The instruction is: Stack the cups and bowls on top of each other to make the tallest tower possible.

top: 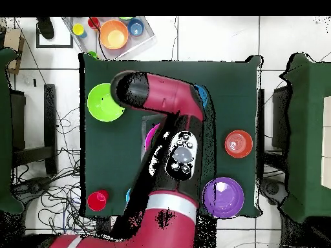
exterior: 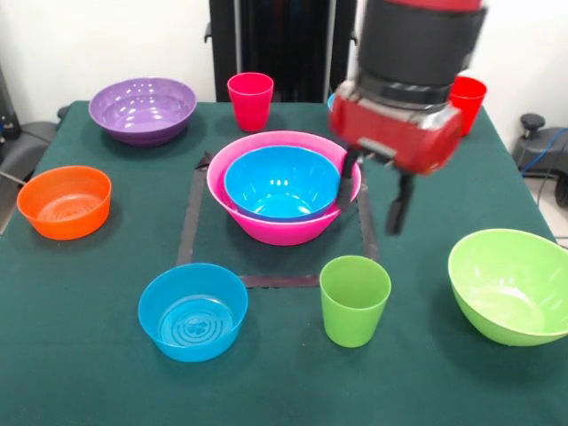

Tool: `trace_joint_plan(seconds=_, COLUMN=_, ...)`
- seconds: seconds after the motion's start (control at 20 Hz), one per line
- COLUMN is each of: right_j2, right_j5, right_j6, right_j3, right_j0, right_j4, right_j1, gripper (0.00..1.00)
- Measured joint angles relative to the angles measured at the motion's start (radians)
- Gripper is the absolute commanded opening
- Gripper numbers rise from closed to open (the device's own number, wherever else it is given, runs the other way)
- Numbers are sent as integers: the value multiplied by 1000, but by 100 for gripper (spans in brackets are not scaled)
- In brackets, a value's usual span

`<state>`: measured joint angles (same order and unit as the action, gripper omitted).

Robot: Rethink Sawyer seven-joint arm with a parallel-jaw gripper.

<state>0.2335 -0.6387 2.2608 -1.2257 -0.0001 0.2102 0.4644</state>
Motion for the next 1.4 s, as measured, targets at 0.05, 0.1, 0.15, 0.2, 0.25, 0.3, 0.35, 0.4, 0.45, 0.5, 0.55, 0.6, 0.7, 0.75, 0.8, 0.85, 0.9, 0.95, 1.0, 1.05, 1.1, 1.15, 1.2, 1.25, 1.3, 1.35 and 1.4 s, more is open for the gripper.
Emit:
trace_joint_plan(seconds=0.05, right_j2=-4, right_j5=4, right_j6=0, right_j3=8, right_j0=-14, right_j4=-1, right_j1=-11, gripper=100)
trace_joint_plan(seconds=0.1, right_j2=-7, right_j5=5, right_j6=0, right_j3=13, right_j0=-20, right_j4=-1, right_j1=-17, gripper=100)
trace_joint_plan(seconds=0.15, right_j2=-11, right_j5=6, right_j6=0, right_j3=21, right_j0=-28, right_j4=-2, right_j1=-26, gripper=100)
trace_joint_plan(seconds=0.2, right_j2=-12, right_j5=6, right_j6=0, right_j3=24, right_j0=-30, right_j4=-2, right_j1=-30, gripper=100)
trace_joint_plan(seconds=0.25, right_j2=-16, right_j5=6, right_j6=0, right_j3=30, right_j0=-33, right_j4=-2, right_j1=-37, gripper=100)
trace_joint_plan(seconds=0.3, right_j2=-17, right_j5=6, right_j6=0, right_j3=33, right_j0=-34, right_j4=-2, right_j1=-41, gripper=100)
trace_joint_plan(seconds=0.35, right_j2=-21, right_j5=6, right_j6=0, right_j3=37, right_j0=-33, right_j4=-4, right_j1=-49, gripper=100)
trace_joint_plan(seconds=0.4, right_j2=-25, right_j5=6, right_j6=0, right_j3=38, right_j0=-33, right_j4=-4, right_j1=-53, gripper=100)
trace_joint_plan(seconds=0.45, right_j2=-26, right_j5=6, right_j6=0, right_j3=39, right_j0=-33, right_j4=-4, right_j1=-54, gripper=100)
trace_joint_plan(seconds=0.5, right_j2=-32, right_j5=6, right_j6=0, right_j3=39, right_j0=-34, right_j4=-4, right_j1=-56, gripper=100)
trace_joint_plan(seconds=0.55, right_j2=-35, right_j5=6, right_j6=0, right_j3=40, right_j0=-34, right_j4=-5, right_j1=-57, gripper=100)
trace_joint_plan(seconds=0.6, right_j2=-40, right_j5=6, right_j6=0, right_j3=40, right_j0=-35, right_j4=-5, right_j1=-57, gripper=100)
trace_joint_plan(seconds=0.7, right_j2=-58, right_j5=6, right_j6=0, right_j3=40, right_j0=-42, right_j4=-5, right_j1=-56, gripper=100)
trace_joint_plan(seconds=0.75, right_j2=-62, right_j5=6, right_j6=0, right_j3=40, right_j0=-44, right_j4=-5, right_j1=-56, gripper=100)
trace_joint_plan(seconds=0.8, right_j2=-69, right_j5=6, right_j6=0, right_j3=40, right_j0=-47, right_j4=-5, right_j1=-55, gripper=100)
trace_joint_plan(seconds=0.85, right_j2=-75, right_j5=6, right_j6=0, right_j3=40, right_j0=-50, right_j4=-5, right_j1=-55, gripper=100)
trace_joint_plan(seconds=0.9, right_j2=-82, right_j5=6, right_j6=0, right_j3=40, right_j0=-54, right_j4=-5, right_j1=-54, gripper=100)
trace_joint_plan(seconds=0.95, right_j2=-87, right_j5=6, right_j6=0, right_j3=40, right_j0=-57, right_j4=-5, right_j1=-52, gripper=100)
trace_joint_plan(seconds=1.0, right_j2=-88, right_j5=6, right_j6=0, right_j3=40, right_j0=-57, right_j4=-5, right_j1=-52, gripper=100)
trace_joint_plan(seconds=1.05, right_j2=-90, right_j5=6, right_j6=0, right_j3=40, right_j0=-58, right_j4=-5, right_j1=-52, gripper=100)
trace_joint_plan(seconds=1.1, right_j2=-92, right_j5=6, right_j6=0, right_j3=40, right_j0=-58, right_j4=-5, right_j1=-51, gripper=100)
trace_joint_plan(seconds=1.15, right_j2=-95, right_j5=6, right_j6=0, right_j3=40, right_j0=-58, right_j4=-5, right_j1=-48, gripper=100)
trace_joint_plan(seconds=1.2, right_j2=-96, right_j5=6, right_j6=0, right_j3=40, right_j0=-58, right_j4=-5, right_j1=-46, gripper=100)
trace_joint_plan(seconds=1.25, right_j2=-97, right_j5=6, right_j6=0, right_j3=40, right_j0=-58, right_j4=-5, right_j1=-46, gripper=100)
trace_joint_plan(seconds=1.3, right_j2=-99, right_j5=6, right_j6=0, right_j3=40, right_j0=-58, right_j4=-5, right_j1=-43, gripper=100)
trace_joint_plan(seconds=1.35, right_j2=-99, right_j5=8, right_j6=0, right_j3=40, right_j0=-58, right_j4=-5, right_j1=-41, gripper=100)
trace_joint_plan(seconds=1.4, right_j2=-100, right_j5=10, right_j6=0, right_j3=40, right_j0=-58, right_j4=-5, right_j1=-40, gripper=100)
